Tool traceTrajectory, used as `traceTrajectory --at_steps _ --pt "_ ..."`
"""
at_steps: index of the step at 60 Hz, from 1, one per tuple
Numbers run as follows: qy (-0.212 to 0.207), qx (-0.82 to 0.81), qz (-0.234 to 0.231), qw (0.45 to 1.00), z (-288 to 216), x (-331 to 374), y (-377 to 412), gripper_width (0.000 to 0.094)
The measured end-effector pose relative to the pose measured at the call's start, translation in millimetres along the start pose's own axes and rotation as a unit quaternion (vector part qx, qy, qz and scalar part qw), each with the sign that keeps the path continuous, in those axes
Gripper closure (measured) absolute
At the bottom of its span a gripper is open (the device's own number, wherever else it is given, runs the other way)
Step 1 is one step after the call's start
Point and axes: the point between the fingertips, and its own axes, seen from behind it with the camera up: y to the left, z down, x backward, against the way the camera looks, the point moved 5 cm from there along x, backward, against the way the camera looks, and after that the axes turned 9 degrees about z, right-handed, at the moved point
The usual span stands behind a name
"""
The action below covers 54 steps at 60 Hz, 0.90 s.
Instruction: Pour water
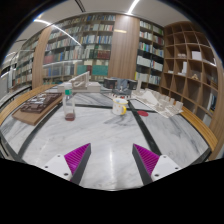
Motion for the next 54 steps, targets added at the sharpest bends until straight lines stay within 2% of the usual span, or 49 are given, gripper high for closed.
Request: traceTrajectory --at_steps 3,5,13,22,33,41,45,52,54 --pt "0.001 0.0 -0.015 1.0 -4 3 4 0.0077" --pt "-0.004 -0.003 -0.02 1.0 -6 -10 38 0.0077" --pt "-0.015 -0.005 -0.054 0.998 -18 -31 90 0.0075" --pt "-0.055 -0.005 -0.074 0.996 -45 -71 174 0.0076" --pt "-0.111 0.004 -0.082 0.991 -94 -136 243 0.0106" --pt "-0.127 0.001 -0.063 0.99 -122 -186 264 0.011" --pt "-0.124 0.002 -0.057 0.991 -129 -206 269 0.0159" --pt "-0.123 0.006 -0.059 0.991 -133 -229 279 0.0374" --pt "-0.129 -0.001 -0.062 0.99 -135 -231 280 0.0383"
